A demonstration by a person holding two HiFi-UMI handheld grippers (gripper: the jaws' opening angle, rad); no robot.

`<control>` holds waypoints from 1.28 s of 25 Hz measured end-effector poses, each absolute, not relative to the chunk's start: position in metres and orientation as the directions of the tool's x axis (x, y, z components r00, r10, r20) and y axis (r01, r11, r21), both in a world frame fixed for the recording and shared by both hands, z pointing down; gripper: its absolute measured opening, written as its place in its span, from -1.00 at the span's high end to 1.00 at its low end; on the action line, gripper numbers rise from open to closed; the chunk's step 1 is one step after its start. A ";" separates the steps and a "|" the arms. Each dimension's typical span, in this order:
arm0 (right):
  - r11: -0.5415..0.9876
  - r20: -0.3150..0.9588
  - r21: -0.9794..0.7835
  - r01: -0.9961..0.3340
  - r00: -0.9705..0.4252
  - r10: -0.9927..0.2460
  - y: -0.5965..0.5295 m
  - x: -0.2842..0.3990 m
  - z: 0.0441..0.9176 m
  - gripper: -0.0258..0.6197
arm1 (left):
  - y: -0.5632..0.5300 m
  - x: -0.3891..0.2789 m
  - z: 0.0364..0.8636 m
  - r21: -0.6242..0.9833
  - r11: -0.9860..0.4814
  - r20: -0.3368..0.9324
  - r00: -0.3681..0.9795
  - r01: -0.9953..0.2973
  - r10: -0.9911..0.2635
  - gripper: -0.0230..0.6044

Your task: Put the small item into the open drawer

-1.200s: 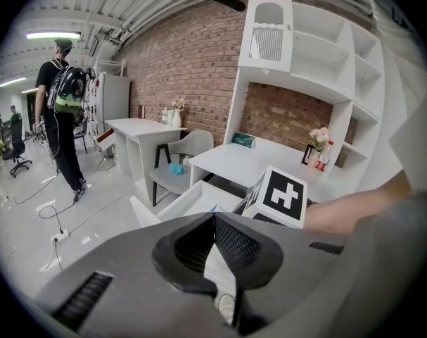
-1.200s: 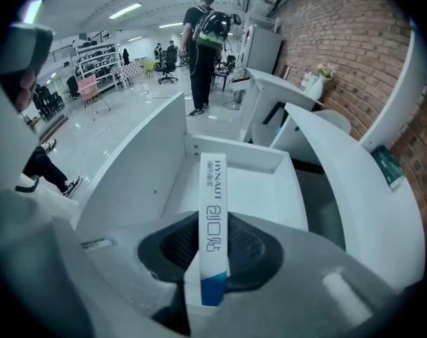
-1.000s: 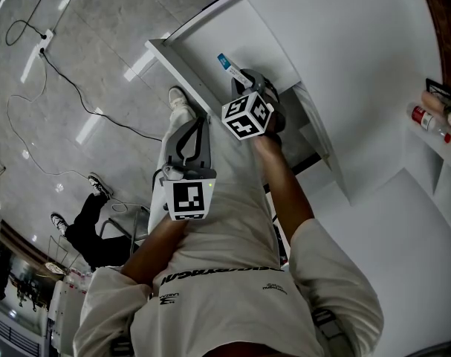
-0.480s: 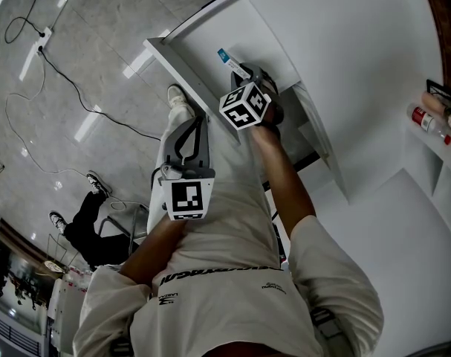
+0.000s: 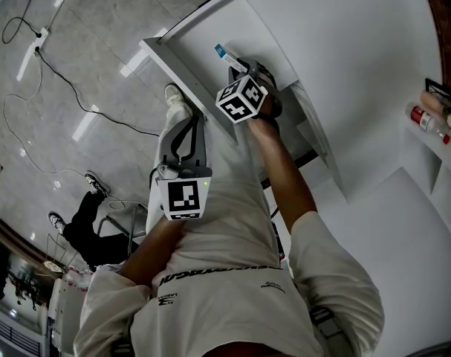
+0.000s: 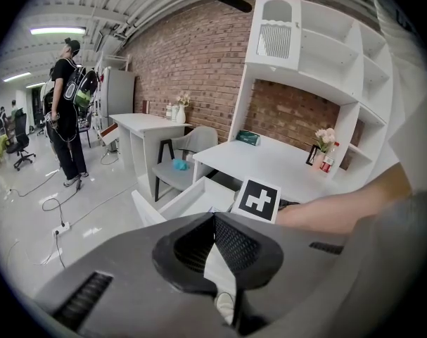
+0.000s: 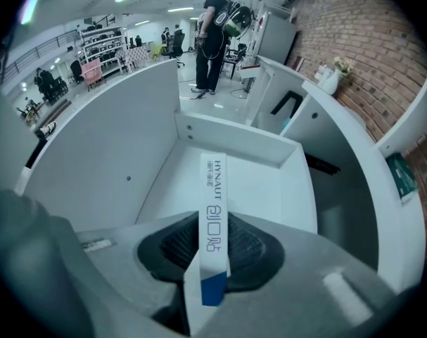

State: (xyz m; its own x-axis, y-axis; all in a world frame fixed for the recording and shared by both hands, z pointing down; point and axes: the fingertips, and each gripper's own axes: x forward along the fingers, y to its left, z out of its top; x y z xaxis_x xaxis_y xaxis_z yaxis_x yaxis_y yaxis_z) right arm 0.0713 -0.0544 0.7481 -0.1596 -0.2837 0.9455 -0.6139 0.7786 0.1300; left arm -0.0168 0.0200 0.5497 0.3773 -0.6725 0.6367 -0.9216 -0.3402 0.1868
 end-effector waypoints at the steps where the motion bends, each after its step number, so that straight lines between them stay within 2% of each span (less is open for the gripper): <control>1: 0.780 0.946 0.128 -0.612 -0.160 -0.281 -0.055 0.071 0.749 0.66 | 0.020 -0.016 0.550 0.186 -0.341 0.637 0.377 -0.922 -0.672 0.93; 32: 0.810 0.981 0.075 -0.582 -0.103 -0.165 -0.067 0.068 0.781 0.66 | 0.018 -0.020 0.557 0.179 -0.329 0.653 0.362 -0.927 -0.665 0.93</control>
State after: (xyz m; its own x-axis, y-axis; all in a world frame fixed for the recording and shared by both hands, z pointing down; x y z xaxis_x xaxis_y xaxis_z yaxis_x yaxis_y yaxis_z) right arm 0.0681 -0.0670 0.7807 -0.1033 -0.1647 0.9809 -0.5818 0.8099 0.0747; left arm -0.0201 0.0178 0.5574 0.3623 -0.6652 0.6529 -0.9271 -0.3290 0.1793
